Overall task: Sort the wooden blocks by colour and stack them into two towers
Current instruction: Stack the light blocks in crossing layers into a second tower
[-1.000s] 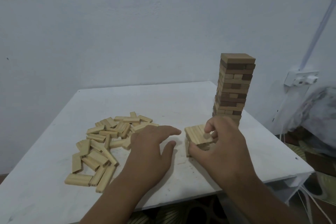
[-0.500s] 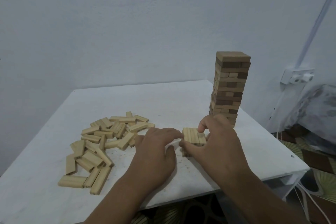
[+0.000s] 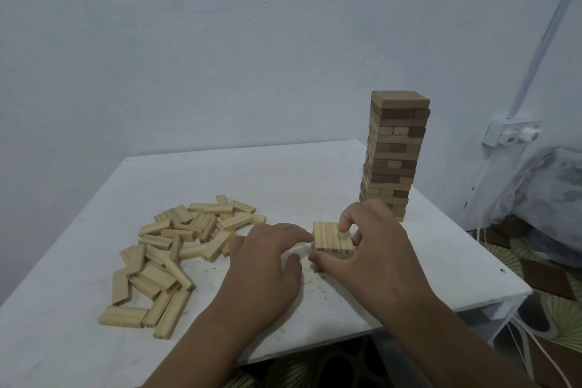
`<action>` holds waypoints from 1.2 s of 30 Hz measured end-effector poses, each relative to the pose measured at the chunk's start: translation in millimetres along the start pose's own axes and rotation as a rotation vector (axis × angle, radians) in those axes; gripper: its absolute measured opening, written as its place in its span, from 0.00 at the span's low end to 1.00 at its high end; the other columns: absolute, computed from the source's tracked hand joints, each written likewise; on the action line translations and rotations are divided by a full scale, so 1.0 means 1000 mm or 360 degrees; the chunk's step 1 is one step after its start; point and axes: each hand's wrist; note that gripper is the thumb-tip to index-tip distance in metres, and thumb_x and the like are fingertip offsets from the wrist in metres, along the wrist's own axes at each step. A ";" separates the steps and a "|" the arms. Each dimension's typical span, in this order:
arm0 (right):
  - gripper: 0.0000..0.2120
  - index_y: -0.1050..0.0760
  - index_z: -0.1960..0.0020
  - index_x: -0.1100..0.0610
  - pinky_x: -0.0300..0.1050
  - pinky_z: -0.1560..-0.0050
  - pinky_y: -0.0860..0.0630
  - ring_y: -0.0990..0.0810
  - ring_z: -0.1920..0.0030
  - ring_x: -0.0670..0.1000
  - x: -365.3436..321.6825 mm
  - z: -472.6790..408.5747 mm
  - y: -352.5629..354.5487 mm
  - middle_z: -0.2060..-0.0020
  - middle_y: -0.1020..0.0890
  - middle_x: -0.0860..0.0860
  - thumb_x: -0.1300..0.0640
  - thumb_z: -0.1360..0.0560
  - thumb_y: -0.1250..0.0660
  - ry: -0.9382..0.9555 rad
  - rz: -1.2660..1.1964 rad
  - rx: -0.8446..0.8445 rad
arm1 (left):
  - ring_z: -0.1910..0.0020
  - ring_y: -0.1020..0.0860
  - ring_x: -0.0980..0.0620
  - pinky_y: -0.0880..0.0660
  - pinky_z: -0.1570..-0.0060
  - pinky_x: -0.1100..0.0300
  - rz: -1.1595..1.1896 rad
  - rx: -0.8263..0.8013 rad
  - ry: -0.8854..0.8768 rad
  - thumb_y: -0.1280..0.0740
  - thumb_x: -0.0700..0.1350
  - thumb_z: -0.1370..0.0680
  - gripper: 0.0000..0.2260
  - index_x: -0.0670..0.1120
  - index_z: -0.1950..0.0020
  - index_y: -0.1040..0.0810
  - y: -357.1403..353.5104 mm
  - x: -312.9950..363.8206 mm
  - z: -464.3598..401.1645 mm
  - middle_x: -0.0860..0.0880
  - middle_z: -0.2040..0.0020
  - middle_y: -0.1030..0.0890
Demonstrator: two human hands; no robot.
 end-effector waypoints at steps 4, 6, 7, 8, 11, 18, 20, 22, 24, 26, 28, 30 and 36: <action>0.22 0.33 0.57 0.44 0.35 0.70 0.30 0.26 0.54 0.44 0.001 -0.001 0.000 0.53 0.30 0.41 0.42 0.37 0.21 0.0009 0.0024 -0.0013 | 0.38 0.29 0.64 0.35 0.36 0.45 -0.0020 -0.0030 0.0025 0.39 0.49 0.26 0.16 0.63 0.43 0.21 0.001 0.003 0.001 0.71 0.46 0.25; 0.22 0.33 0.57 0.44 0.35 0.70 0.29 0.26 0.54 0.44 0.001 -0.001 0.000 0.53 0.30 0.41 0.42 0.37 0.20 0.0016 0.0026 -0.0011 | 0.38 0.29 0.63 0.35 0.36 0.45 -0.0022 -0.0047 0.0033 0.39 0.49 0.26 0.16 0.63 0.43 0.21 0.002 0.004 0.000 0.71 0.46 0.25; 0.22 0.33 0.57 0.45 0.35 0.69 0.29 0.27 0.55 0.43 0.001 -0.001 0.000 0.53 0.30 0.41 0.43 0.37 0.20 0.0021 0.0021 -0.0007 | 0.38 0.29 0.64 0.36 0.36 0.46 -0.0019 -0.0059 0.0038 0.39 0.49 0.26 0.15 0.63 0.43 0.21 0.003 0.004 0.000 0.71 0.45 0.25; 0.22 0.33 0.57 0.45 0.35 0.69 0.30 0.27 0.56 0.43 0.002 -0.001 0.000 0.53 0.31 0.41 0.43 0.37 0.20 0.0025 0.0014 -0.0002 | 0.38 0.29 0.64 0.36 0.36 0.47 -0.0015 -0.0064 0.0039 0.39 0.49 0.26 0.15 0.63 0.43 0.21 0.003 0.005 0.000 0.71 0.45 0.24; 0.22 0.33 0.57 0.46 0.35 0.67 0.29 0.27 0.57 0.42 0.002 -0.001 -0.001 0.53 0.30 0.42 0.45 0.37 0.20 0.0036 -0.0006 0.0006 | 0.39 0.29 0.63 0.35 0.36 0.46 -0.0003 -0.0064 0.0040 0.38 0.48 0.26 0.15 0.62 0.43 0.21 0.004 0.005 0.000 0.69 0.45 0.23; 0.23 0.32 0.56 0.46 0.36 0.63 0.25 0.27 0.58 0.42 0.001 -0.002 0.002 0.52 0.31 0.41 0.42 0.38 0.21 0.0016 0.0051 0.0030 | 0.38 0.27 0.63 0.33 0.34 0.45 -0.0013 -0.0046 0.0068 0.39 0.49 0.26 0.15 0.62 0.44 0.20 0.013 0.005 0.000 0.71 0.47 0.24; 0.22 0.33 0.56 0.45 0.33 0.63 0.28 0.28 0.56 0.42 -0.003 -0.001 0.003 0.52 0.32 0.41 0.41 0.37 0.21 0.0075 0.0085 0.0087 | 0.39 0.27 0.64 0.33 0.33 0.44 -0.0001 0.0005 0.0117 0.39 0.49 0.26 0.15 0.62 0.44 0.20 0.025 0.001 0.000 0.72 0.47 0.24; 0.19 0.32 0.56 0.44 0.31 0.64 0.29 0.29 0.56 0.43 -0.012 0.001 -0.001 0.52 0.32 0.40 0.43 0.35 0.23 0.0235 0.0047 0.0160 | 0.40 0.27 0.64 0.31 0.34 0.44 -0.0005 0.0081 0.0193 0.38 0.48 0.26 0.14 0.63 0.46 0.20 0.043 -0.005 0.002 0.73 0.49 0.25; 0.13 0.29 0.53 0.45 0.32 0.60 0.26 0.29 0.53 0.42 -0.026 0.004 -0.011 0.50 0.31 0.40 0.45 0.30 0.26 0.0412 -0.0011 0.0114 | 0.42 0.25 0.61 0.29 0.35 0.46 -0.0011 0.0165 0.0296 0.35 0.43 0.24 0.13 0.61 0.50 0.18 0.064 -0.013 0.005 0.70 0.50 0.23; 0.09 0.27 0.44 0.45 0.36 0.51 0.24 0.29 0.47 0.40 -0.040 0.006 -0.027 0.45 0.32 0.38 0.47 0.23 0.33 0.0520 -0.0030 -0.0075 | 0.43 0.24 0.58 0.28 0.36 0.51 -0.0026 0.0184 0.0462 0.33 0.39 0.24 0.15 0.61 0.54 0.18 0.086 -0.020 0.011 0.67 0.52 0.22; 0.14 0.30 0.34 0.46 0.39 0.39 0.27 0.32 0.37 0.39 -0.052 0.006 -0.046 0.36 0.35 0.38 0.50 0.19 0.39 0.0559 -0.0036 -0.0319 | 0.46 0.24 0.56 0.28 0.37 0.49 -0.0107 0.0150 0.0590 0.32 0.39 0.25 0.15 0.62 0.57 0.19 0.104 -0.029 0.017 0.69 0.54 0.24; 0.20 0.37 0.26 0.47 0.41 0.30 0.35 0.41 0.27 0.43 -0.061 0.004 -0.062 0.27 0.41 0.40 0.51 0.17 0.43 0.0579 0.0044 -0.0515 | 0.50 0.25 0.57 0.30 0.36 0.46 -0.0186 0.0101 0.0681 0.31 0.40 0.26 0.14 0.62 0.57 0.19 0.117 -0.036 0.024 0.70 0.55 0.27; 0.25 0.50 0.20 0.45 0.44 0.23 0.51 0.55 0.21 0.46 -0.075 -0.002 -0.094 0.20 0.51 0.43 0.50 0.16 0.48 0.0723 0.0173 -0.0760 | 0.43 0.29 0.59 0.37 0.33 0.48 -0.0320 -0.0148 0.0695 0.32 0.41 0.26 0.14 0.63 0.54 0.19 0.134 -0.060 0.040 0.65 0.46 0.23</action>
Point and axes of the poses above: each hand's wrist, its own z-axis away from the middle knuckle, its own y-axis out of the back of the hand, x = y × z
